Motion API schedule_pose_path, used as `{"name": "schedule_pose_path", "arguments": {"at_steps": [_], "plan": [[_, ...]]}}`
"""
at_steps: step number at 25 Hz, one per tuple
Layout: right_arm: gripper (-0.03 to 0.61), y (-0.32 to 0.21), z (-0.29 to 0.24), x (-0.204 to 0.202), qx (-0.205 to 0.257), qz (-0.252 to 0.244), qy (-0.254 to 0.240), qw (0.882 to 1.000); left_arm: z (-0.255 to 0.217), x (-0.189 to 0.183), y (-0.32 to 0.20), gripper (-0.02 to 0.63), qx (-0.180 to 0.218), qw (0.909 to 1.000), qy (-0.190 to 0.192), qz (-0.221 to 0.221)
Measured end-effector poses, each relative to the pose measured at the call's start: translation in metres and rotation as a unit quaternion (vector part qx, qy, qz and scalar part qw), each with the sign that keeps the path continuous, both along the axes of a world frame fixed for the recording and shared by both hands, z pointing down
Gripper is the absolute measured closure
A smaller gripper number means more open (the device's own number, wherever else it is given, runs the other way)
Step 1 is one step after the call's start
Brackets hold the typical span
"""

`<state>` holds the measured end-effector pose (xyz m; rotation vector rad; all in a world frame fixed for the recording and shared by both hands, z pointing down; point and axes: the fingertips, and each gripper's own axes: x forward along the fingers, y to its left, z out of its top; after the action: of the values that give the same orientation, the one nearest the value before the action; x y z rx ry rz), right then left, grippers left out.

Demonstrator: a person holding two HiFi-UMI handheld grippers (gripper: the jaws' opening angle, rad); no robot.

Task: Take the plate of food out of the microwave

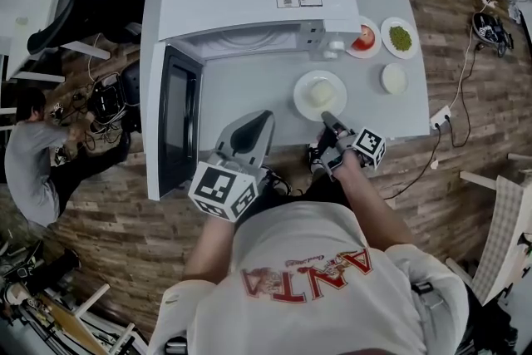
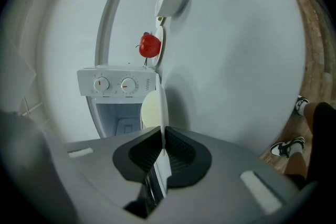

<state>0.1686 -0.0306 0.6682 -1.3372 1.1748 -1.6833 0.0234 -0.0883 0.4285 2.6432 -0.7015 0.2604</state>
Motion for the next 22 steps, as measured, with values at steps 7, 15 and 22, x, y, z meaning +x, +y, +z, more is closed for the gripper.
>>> {"name": "schedule_pose_path", "arguments": {"at_steps": [7, 15, 22], "plan": [[0.561, 0.001, 0.01, 0.007, -0.017, 0.002, 0.004, 1.0, 0.005, -0.003, 0.002, 0.604, -0.007, 0.9999, -0.004, -0.008], [0.503, -0.002, 0.009, 0.003, -0.026, -0.038, 0.02, 0.999, 0.011, -0.004, 0.005, 0.604, -0.015, 0.9998, -0.008, -0.009], [0.351, -0.006, 0.0, -0.011, -0.041, -0.164, 0.126, 0.977, 0.014, -0.004, 0.006, 0.604, -0.019, 0.9997, -0.01, -0.011]]}}
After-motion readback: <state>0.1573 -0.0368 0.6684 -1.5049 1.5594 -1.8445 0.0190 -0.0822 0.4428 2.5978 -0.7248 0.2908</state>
